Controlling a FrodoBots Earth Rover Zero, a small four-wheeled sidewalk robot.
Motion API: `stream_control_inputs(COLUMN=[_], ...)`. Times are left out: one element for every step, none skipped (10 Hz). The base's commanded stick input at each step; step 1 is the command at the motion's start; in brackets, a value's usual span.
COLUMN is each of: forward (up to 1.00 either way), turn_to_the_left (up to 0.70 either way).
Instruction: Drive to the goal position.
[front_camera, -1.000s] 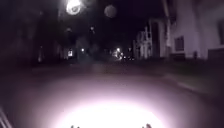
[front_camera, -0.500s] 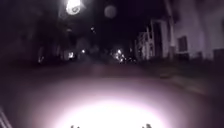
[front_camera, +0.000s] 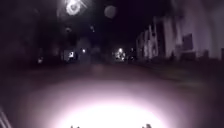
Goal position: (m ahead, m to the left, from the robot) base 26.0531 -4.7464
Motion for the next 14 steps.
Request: stream_control_inputs(forward=[1.00, 1.00, 1.00, 1.00, 1.00, 1.00, 1.00, 1.00, 1.00, 1.00, 1.00, 1.00, 1.00, 1.00], turn_to_the_left=[0.00, 0.00, 0.00, 0.00, -0.02, -0.14, -0.39, -0.40, -0.40, -0.40, -0.40, -0.32, -0.01, 0.00])
